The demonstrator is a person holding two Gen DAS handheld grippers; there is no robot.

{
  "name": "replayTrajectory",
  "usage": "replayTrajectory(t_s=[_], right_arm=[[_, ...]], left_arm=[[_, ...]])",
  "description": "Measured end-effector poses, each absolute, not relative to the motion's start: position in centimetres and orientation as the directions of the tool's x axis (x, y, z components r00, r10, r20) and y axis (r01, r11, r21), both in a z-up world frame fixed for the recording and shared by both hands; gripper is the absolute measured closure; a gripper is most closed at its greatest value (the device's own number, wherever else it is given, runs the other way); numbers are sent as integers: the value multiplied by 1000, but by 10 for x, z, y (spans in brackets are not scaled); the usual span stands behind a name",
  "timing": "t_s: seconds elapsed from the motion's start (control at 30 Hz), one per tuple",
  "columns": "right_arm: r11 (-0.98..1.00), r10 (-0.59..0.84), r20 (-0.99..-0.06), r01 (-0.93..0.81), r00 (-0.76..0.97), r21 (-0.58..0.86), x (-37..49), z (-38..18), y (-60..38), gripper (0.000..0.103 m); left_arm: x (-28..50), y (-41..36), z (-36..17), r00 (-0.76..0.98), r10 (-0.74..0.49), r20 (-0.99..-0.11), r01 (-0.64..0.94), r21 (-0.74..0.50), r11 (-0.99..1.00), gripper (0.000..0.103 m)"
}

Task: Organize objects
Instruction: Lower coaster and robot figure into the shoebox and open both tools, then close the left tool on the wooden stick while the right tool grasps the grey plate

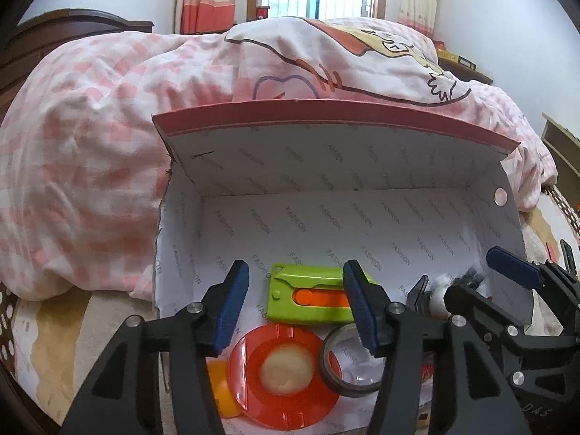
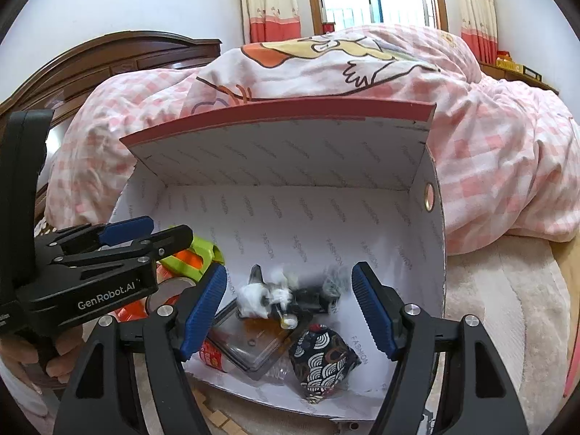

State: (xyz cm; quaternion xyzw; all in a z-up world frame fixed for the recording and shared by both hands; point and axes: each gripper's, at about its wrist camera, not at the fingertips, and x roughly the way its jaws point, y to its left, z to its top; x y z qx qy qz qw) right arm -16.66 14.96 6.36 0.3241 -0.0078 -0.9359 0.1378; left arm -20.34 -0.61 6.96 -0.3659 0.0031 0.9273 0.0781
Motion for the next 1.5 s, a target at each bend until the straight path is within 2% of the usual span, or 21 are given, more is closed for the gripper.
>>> replayTrajectory(t_s=[0.43, 0.8, 1.27, 1.4, 1.5], right_arm=[[-958, -281, -579, 257, -766, 125, -147, 74, 159, 29], [-955, -293, -577, 255, -762, 149, -106, 75, 178, 29], [-974, -219, -638, 206, -738, 96, -68, 47, 202, 29], [-982, -190, -665, 153, -722, 114, -74, 36, 215, 29], [-984, -178, -684, 138, -707, 113, -81, 30, 217, 25]], left_arm=[[-182, -6, 79, -725, 158, -670, -170, -49, -984, 49], [-143, -4, 90, -719, 222, -659, -219, -88, -972, 49], [-92, 7, 82, -672, 311, -672, -287, -152, -946, 49], [-86, 12, 69, -641, 321, -697, -297, -160, -941, 49], [-85, 16, 57, -617, 315, -721, -297, -157, -942, 49]])
